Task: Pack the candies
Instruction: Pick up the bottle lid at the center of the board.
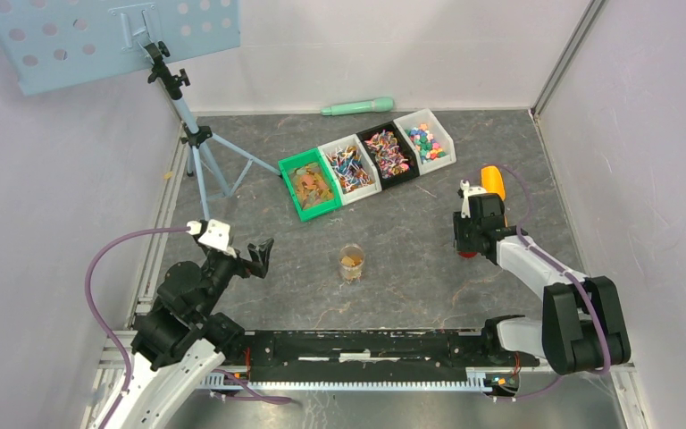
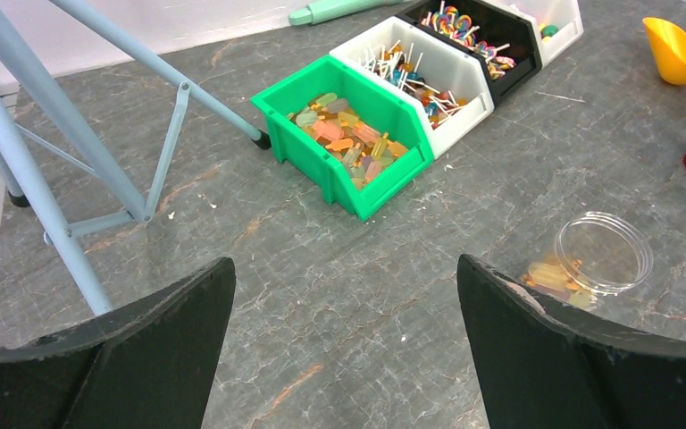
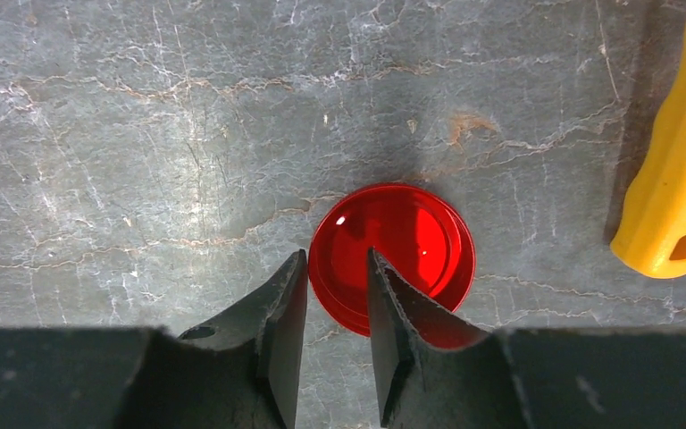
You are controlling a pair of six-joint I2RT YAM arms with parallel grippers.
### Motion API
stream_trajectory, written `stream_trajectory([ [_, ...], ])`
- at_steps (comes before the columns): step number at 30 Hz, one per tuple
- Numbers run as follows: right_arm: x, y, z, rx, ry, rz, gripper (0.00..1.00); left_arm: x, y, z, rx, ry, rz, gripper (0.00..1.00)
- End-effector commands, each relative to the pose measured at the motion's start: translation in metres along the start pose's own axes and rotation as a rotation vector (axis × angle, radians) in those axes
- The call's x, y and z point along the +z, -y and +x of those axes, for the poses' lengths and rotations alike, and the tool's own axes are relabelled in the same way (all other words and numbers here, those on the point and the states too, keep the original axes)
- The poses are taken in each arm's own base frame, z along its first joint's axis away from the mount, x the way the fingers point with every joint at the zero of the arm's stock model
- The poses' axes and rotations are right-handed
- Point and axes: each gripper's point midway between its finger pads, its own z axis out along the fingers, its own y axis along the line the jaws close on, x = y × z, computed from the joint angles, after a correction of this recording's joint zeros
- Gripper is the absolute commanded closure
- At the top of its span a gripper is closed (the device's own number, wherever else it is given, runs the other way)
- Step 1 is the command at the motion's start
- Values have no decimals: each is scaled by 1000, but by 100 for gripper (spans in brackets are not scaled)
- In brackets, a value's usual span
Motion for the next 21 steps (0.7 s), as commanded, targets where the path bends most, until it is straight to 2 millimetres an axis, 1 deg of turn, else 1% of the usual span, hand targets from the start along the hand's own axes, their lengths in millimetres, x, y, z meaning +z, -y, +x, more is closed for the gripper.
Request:
stream_trajectory([
  [1, 0, -4, -19, 2, 44, -1, 67, -1, 5, -11, 44, 49, 41, 0],
  [3, 1, -5, -16, 5, 43, -3, 72, -1, 7, -12, 44, 60, 54, 0],
  [6, 1, -6, -13, 3, 37, -5, 76, 0, 9, -11, 43, 60, 60, 0],
  [10, -1, -12, -17, -4, 49, -35, 98, 2, 8, -10, 45, 43, 53, 0],
  [11, -1, -11, -17, -6, 50, -34, 100, 3, 8, -10, 43, 39, 50, 0],
  [13, -3, -9, -17, -4, 57, -23, 100, 3, 8, -11, 33, 46, 48, 0],
  [16, -7, -16, -18, 0, 81, -65, 100, 5, 9, -9, 28, 43, 53, 0],
  [19, -15, -38, -21, -8, 100, -177, 100, 7, 10, -6, 26, 28, 53, 0],
  [21, -24, -56, -22, -19, 116, -264, 100, 9, 12, -4, 22, 7, 61, 0],
])
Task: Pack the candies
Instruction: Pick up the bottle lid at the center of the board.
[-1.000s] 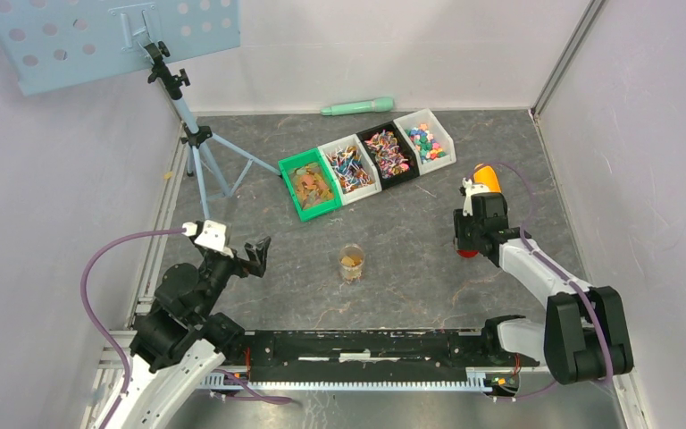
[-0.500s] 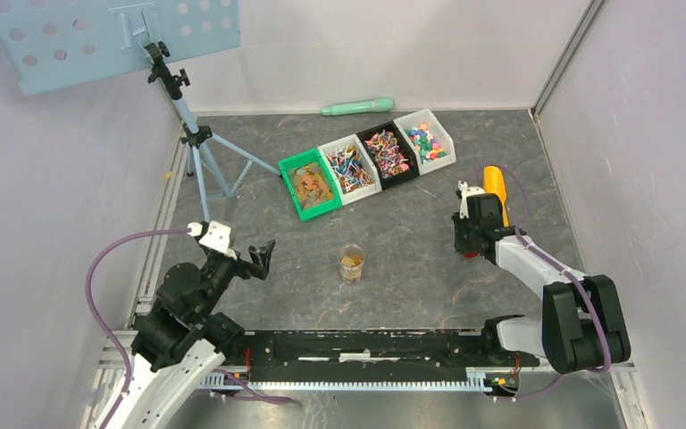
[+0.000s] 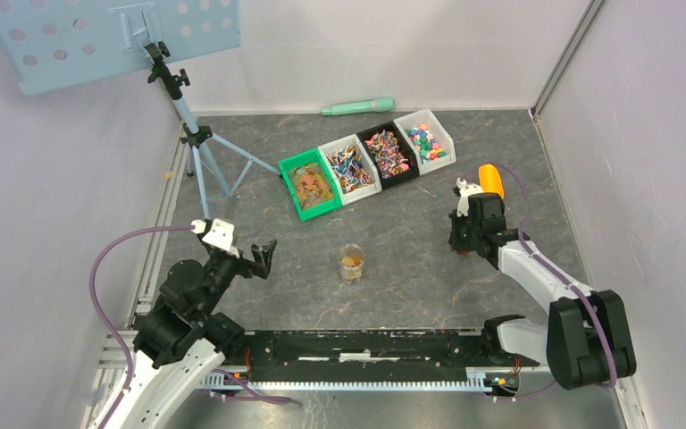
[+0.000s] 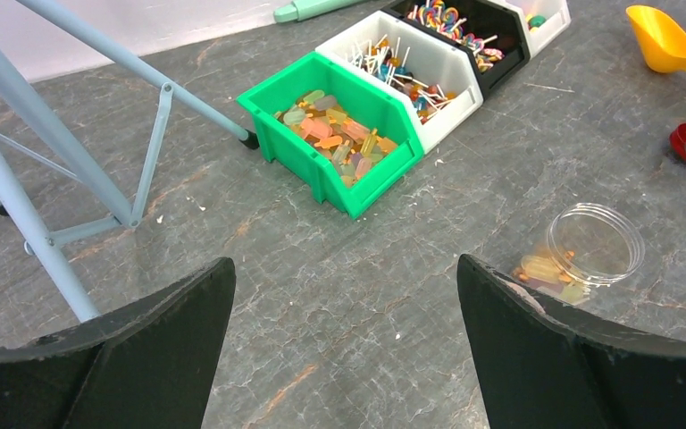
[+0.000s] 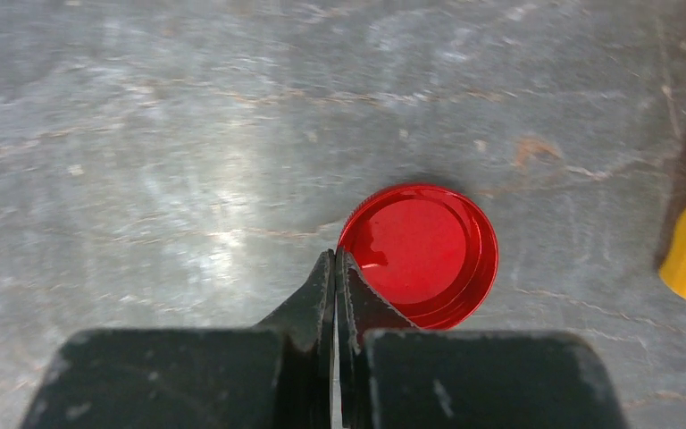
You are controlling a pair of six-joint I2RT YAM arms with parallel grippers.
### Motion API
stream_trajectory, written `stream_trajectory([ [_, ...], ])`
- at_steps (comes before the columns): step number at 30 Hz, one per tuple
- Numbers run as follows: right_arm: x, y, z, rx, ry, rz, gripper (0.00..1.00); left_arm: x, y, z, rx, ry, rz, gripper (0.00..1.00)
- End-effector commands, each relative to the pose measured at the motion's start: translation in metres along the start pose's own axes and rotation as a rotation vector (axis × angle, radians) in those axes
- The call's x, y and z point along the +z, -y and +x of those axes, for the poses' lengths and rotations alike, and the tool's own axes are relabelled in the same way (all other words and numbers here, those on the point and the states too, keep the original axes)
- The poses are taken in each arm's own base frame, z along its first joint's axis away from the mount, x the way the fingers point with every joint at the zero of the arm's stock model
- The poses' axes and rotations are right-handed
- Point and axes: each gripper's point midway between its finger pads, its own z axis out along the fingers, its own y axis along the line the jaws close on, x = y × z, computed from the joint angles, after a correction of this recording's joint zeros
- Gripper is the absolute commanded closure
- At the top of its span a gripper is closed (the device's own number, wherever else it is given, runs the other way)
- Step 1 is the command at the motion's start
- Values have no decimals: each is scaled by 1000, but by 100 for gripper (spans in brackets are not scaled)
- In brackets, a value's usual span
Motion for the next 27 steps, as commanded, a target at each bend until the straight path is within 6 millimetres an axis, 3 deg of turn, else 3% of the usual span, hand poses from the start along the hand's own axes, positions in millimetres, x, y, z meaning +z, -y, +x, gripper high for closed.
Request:
stream_trajectory([
  [1, -16, -48, -15, -17, 80, -228, 100, 8, 8, -4, 14, -5, 36, 0],
  [8, -61, -92, -32, -25, 164, -436, 100, 11, 17, -8, -21, -49, 76, 0],
  [14, -110, -139, -50, 14, 268, -688, 100, 17, 18, -40, -16, 100, 80, 0],
  [16, -129, -153, -61, 35, 320, -755, 100, 17, 33, -53, 20, 181, 171, 0],
  [20, -164, -175, -75, 78, 383, -901, 100, 8, 85, -73, 71, 256, 475, 0],
  [23, -184, -189, -76, 141, 411, -1024, 100, 4, 116, -70, 110, 243, 667, 0],
  [27, -209, -205, -80, 200, 462, -1147, 100, 1, 140, -68, 152, 249, 830, 0],
])
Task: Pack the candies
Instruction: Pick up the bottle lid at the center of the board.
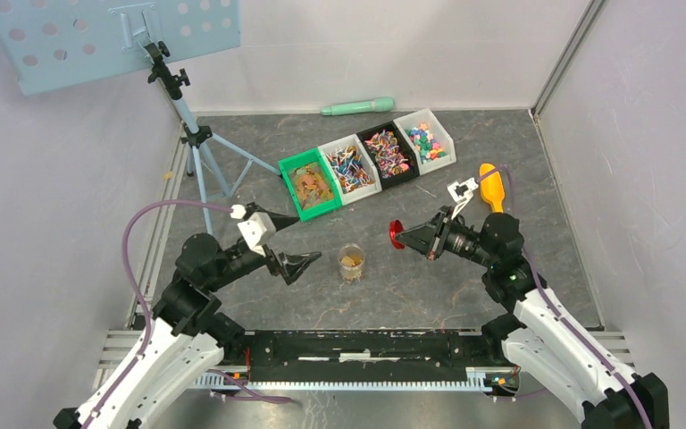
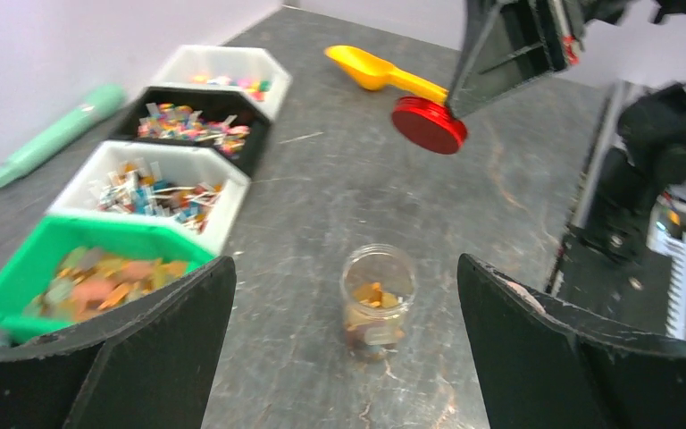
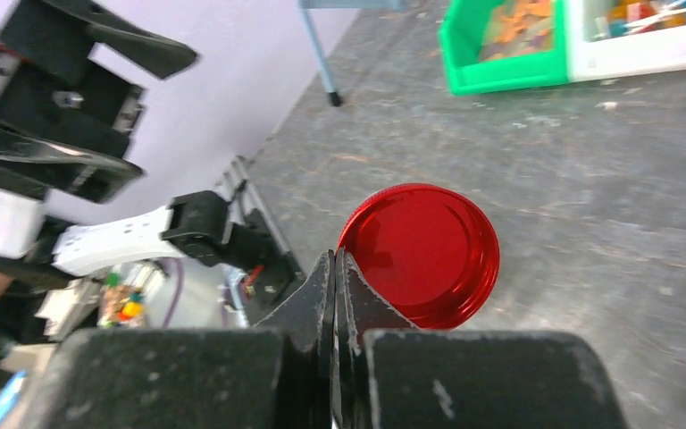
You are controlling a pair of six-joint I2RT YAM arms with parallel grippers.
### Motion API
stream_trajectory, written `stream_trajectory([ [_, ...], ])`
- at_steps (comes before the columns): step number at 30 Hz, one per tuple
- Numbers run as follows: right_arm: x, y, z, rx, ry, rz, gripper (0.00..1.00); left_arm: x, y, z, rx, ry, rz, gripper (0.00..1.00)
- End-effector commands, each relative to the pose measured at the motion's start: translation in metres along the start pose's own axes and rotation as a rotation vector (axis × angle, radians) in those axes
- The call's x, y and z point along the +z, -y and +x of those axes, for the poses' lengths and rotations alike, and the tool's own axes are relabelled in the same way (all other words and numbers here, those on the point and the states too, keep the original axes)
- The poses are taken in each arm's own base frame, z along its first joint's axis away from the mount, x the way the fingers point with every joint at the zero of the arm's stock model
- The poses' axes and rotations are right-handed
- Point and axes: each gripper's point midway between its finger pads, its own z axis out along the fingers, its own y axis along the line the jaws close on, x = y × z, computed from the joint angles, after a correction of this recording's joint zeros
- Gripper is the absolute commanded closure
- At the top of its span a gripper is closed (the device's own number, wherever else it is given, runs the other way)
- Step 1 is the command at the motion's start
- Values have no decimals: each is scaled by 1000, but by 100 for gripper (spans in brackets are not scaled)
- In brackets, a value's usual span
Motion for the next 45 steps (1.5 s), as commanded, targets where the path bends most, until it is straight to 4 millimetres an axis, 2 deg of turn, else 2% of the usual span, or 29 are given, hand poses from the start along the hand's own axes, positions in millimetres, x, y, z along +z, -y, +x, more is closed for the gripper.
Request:
stream_trajectory([
  [1, 2, -49, -19, 71, 117, -205, 100, 10, 39, -29, 119, 112, 272, 0],
  [4, 8, -61, -15, 92, 122, -267, 100, 21, 32, -32, 118, 150, 252, 0],
  [7, 12, -83, -10, 121, 117, -350, 100, 28, 31, -27, 112, 170, 257, 0],
  [11, 21, -109, -9, 141, 115, -408, 100, 29, 45, -32, 107, 252, 339, 0],
  [16, 25, -143, -12, 217, 150, -503, 100, 32, 54, -29, 122, 258, 391, 0],
  [22, 33, -172, -14, 273, 167, -586, 100, 34, 60, -26, 113, 239, 436, 0],
  [27, 46, -178, -17, 257, 171, -565, 100, 31, 62, -15, 135, 220, 443, 0],
  [33, 52, -174, -24, 234, 196, -522, 100, 27, 64, -7, 122, 197, 444, 0],
  [38, 53, -178, -31, 247, 223, -535, 100, 26, 63, -12, 127, 215, 433, 0],
  [45, 54, -185, -31, 258, 219, -555, 100, 28, 52, -19, 135, 248, 365, 0],
])
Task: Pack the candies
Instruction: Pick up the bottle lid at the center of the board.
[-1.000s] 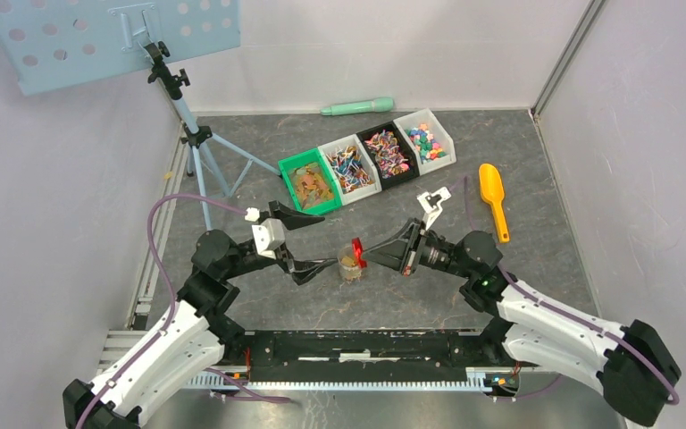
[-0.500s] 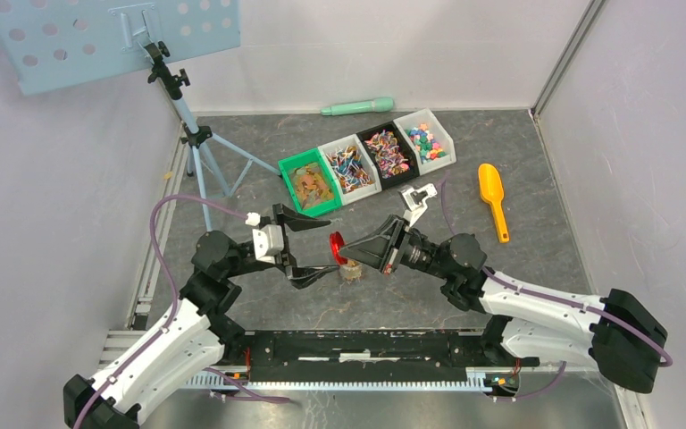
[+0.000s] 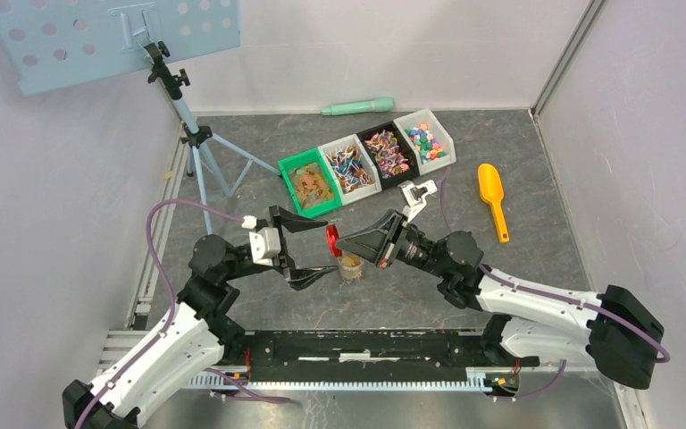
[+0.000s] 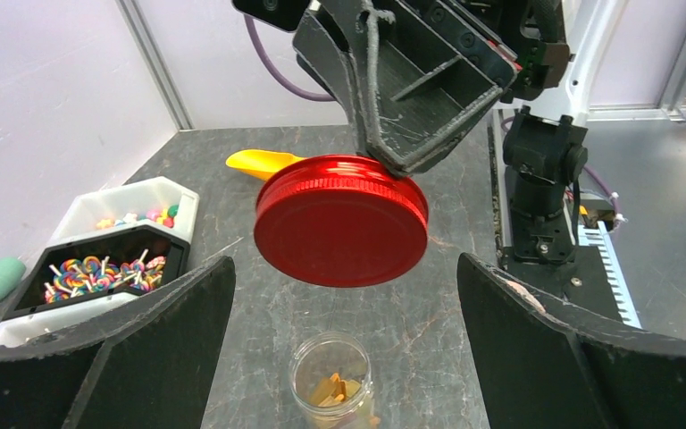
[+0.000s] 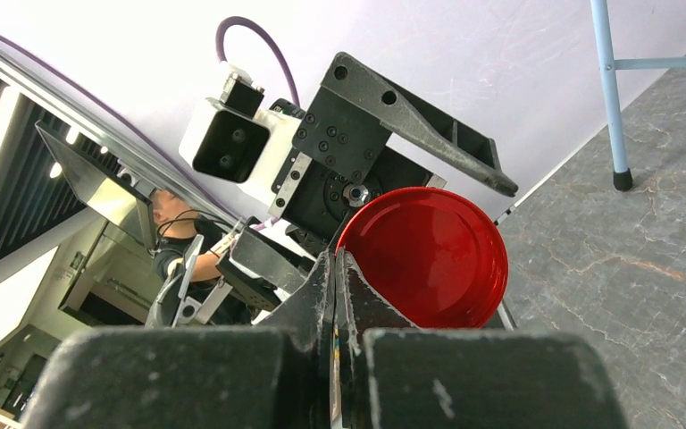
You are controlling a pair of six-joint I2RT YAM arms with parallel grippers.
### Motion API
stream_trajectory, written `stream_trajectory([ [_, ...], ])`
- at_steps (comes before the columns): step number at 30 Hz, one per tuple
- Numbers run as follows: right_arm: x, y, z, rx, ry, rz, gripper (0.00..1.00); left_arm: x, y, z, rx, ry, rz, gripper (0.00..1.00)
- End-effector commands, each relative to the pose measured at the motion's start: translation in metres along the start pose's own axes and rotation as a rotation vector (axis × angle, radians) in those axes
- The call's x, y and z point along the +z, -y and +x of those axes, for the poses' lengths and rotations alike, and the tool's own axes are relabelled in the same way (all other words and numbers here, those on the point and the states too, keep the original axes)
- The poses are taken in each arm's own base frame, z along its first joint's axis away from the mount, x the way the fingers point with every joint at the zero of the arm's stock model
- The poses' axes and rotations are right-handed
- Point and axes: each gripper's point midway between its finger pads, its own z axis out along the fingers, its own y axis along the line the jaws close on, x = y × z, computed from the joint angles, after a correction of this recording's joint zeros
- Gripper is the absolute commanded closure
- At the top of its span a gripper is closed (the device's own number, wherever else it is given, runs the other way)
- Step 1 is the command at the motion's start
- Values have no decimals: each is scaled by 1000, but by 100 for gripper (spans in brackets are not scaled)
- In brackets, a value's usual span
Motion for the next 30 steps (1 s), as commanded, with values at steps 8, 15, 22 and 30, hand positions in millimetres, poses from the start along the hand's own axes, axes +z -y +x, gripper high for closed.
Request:
stream_trajectory([
  [8, 11, -31, -12, -13, 45, -96, 100, -1, -4, -9, 42, 46, -34, 0],
  [15, 10, -31, -11, -11, 45, -95, 100, -1, -3, -12, 57, 50, -27, 2],
  [22, 9, -28, -8, 4, 39, -93, 100, 0, 0, -11, 55, 37, 3, 0],
  [30, 12, -25, -2, 15, 16, -85, 100, 0, -5, -12, 44, 43, -32, 0],
])
